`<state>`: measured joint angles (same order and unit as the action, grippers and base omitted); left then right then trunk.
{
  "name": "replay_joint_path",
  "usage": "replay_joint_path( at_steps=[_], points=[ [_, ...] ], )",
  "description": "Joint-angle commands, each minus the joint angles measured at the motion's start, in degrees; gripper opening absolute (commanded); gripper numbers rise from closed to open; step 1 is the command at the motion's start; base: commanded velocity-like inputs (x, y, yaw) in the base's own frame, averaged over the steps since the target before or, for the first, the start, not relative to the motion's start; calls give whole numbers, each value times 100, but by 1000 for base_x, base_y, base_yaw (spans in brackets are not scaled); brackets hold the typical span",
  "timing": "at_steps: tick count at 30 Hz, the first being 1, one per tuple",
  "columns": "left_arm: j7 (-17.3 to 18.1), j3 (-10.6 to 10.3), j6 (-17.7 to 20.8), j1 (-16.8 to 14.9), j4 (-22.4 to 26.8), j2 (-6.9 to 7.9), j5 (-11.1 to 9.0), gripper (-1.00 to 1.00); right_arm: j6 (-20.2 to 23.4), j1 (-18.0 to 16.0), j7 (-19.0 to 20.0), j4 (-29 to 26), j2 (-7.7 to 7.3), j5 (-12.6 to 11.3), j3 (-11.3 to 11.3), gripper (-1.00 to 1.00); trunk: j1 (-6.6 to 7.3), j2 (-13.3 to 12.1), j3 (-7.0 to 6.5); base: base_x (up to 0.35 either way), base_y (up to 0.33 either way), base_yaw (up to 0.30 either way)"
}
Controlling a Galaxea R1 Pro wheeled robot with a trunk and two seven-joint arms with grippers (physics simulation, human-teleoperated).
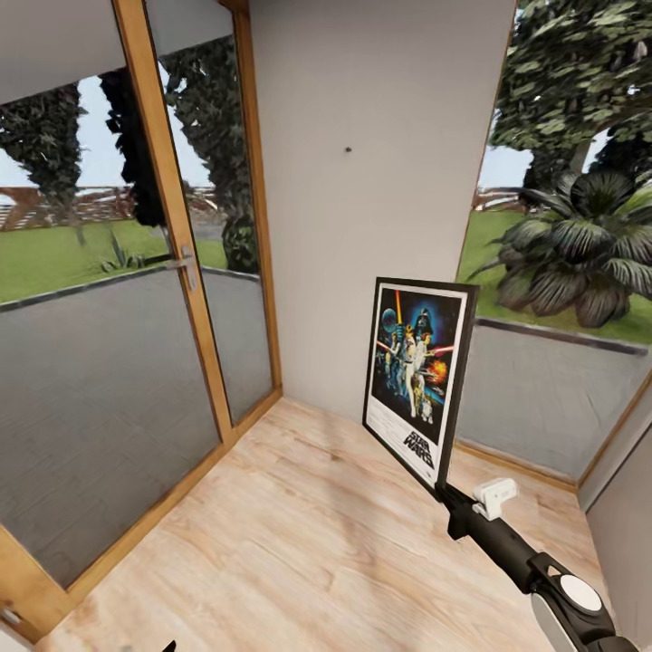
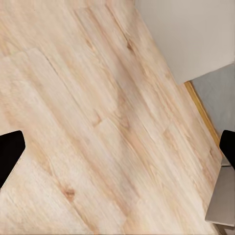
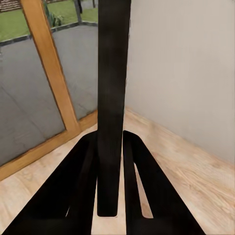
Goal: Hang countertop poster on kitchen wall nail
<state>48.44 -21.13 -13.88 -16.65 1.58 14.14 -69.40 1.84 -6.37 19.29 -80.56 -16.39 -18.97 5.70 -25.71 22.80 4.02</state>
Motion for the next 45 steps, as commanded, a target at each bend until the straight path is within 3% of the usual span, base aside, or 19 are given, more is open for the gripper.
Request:
replay_joint_path(
  at_steps=[1,10,20,25,30,45],
  points=[
    [7,-49,-36,-5,-3,1,-31,100,21,-5,97,2,-4,-71,1,-100,-7,12,13,321,152,0],
    [7,-49,-36,-5,0,1,-22,100,4,-5,516,31,-5,-63,-7,-100,-7,12,13,321,153,-1],
    [-7,-92,-61,-5,13,-13,13,100,9,-5,545,32,-5,-66,-7,-100,-7,12,2,308,150,-143],
    [5,-269,-98,-5,17,-16,22,100,9,-5,547,32,-5,-64,-7,-100,-7,12,-16,95,54,-265],
    [7,-315,-105,-5,17,-9,15,100,9,-5,543,32,-5,-63,0,-100,-7,12,-33,186,191,-246],
    [11,-322,-106,-5,17,-6,17,100,10,-5,540,32,-3,-63,2,-100,-7,12,-37,214,295,-21]
  ],
)
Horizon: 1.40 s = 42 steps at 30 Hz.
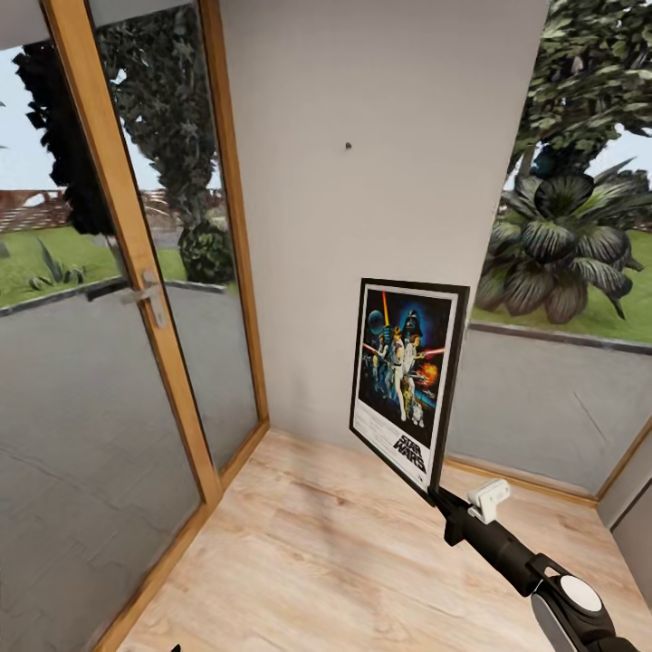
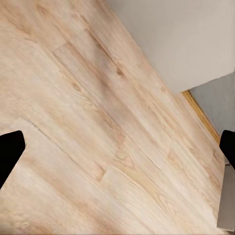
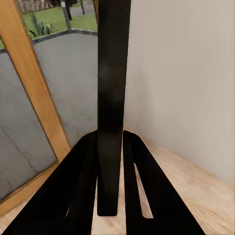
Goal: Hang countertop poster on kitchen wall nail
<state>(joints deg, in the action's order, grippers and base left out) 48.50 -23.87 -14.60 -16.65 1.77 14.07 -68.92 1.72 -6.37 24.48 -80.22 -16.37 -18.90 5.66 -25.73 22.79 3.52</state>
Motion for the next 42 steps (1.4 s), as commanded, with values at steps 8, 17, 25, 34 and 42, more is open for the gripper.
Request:
replay_joint_path(
  at_steps=[8,17,25,34,42],
  points=[
    [9,-48,-35,-4,-2,4,-34,100,28,-5,22,-3,-5,-70,5,-100,-6,12,13,204,308,-6],
    [10,-48,-35,-4,-2,8,-34,100,30,-5,23,-2,-6,-70,5,-100,-6,12,4,156,320,-240],
    [10,-48,-35,-4,-2,8,-34,100,30,-5,29,1,-6,-70,5,-100,-6,12,-15,51,119,-298],
    [10,-48,-35,-4,-2,8,-34,100,30,-5,28,5,-5,-70,5,-100,-6,12,-38,1,3,-300],
    [10,-48,-35,-4,-2,8,-34,100,30,-5,23,6,-3,-70,5,-100,-6,12,-58,5,7,-294]
  ],
)
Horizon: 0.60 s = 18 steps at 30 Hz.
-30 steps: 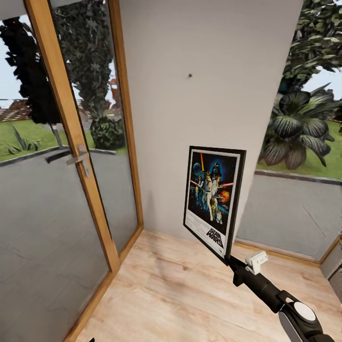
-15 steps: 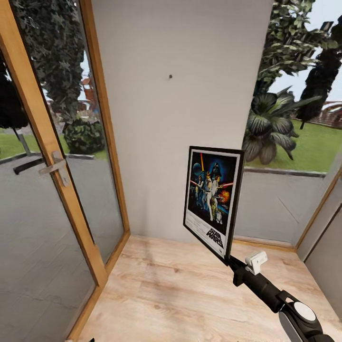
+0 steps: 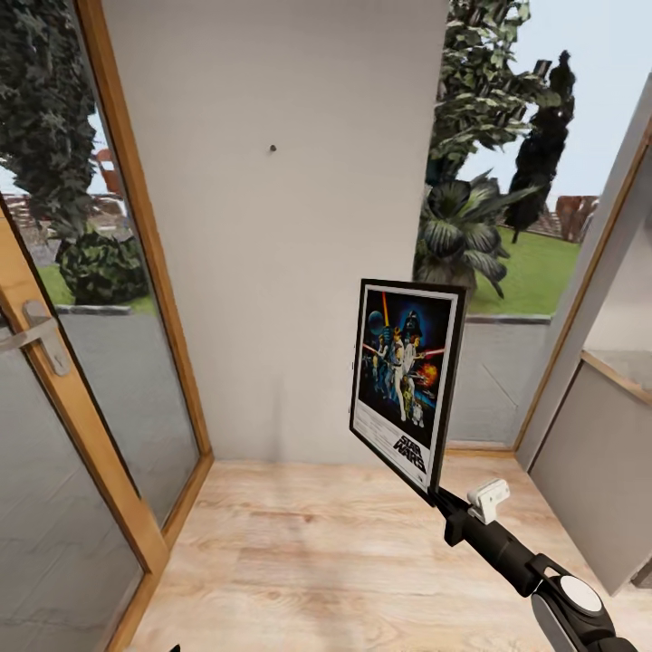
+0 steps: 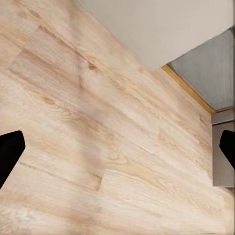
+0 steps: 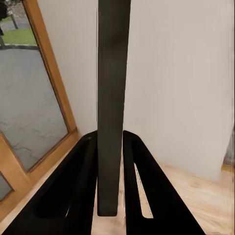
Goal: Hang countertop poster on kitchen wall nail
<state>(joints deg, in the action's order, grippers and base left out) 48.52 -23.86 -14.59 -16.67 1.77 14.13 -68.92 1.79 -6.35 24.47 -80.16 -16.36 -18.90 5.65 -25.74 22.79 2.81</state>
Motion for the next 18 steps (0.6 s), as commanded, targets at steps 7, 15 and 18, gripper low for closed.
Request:
replay_joint_path(
  at_steps=[7,15,18],
  points=[
    [8,-49,-35,-3,-1,2,-34,100,23,-7,22,0,-3,-70,7,-100,-4,13,8,159,168,-112],
    [8,-49,-35,-3,-1,2,-34,100,23,-7,22,0,-2,-70,7,-100,-4,13,2,83,93,-98],
    [8,-49,-35,-3,-2,2,-34,100,29,-7,26,0,-5,-70,9,-100,-4,13,2,9,10,-13]
  ],
)
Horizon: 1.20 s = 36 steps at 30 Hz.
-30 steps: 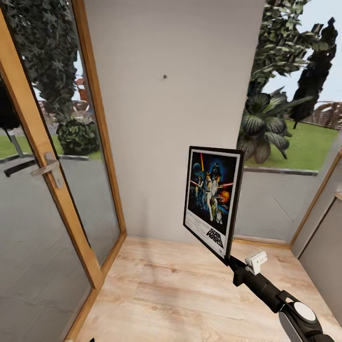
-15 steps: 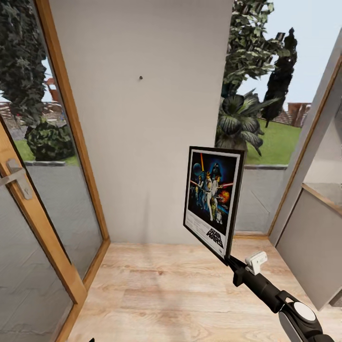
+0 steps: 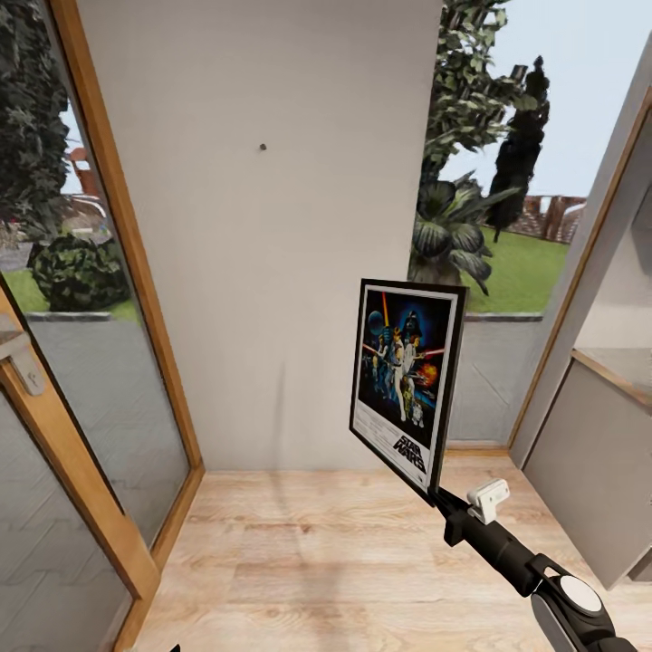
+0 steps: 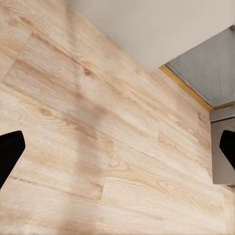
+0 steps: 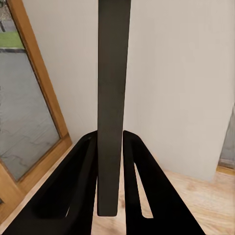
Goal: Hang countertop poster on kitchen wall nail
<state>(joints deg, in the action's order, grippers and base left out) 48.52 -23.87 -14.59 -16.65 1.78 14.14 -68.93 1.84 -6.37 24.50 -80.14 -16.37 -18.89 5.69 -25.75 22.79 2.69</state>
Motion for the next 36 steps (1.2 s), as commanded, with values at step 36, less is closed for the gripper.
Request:
replay_joint_path(
  at_steps=[36],
  points=[
    [8,-82,-23,-5,-10,-14,-30,100,1368,-1055,1762,-336,55,-80,235,-100,-4,13,13,183,0,-1]
  ],
)
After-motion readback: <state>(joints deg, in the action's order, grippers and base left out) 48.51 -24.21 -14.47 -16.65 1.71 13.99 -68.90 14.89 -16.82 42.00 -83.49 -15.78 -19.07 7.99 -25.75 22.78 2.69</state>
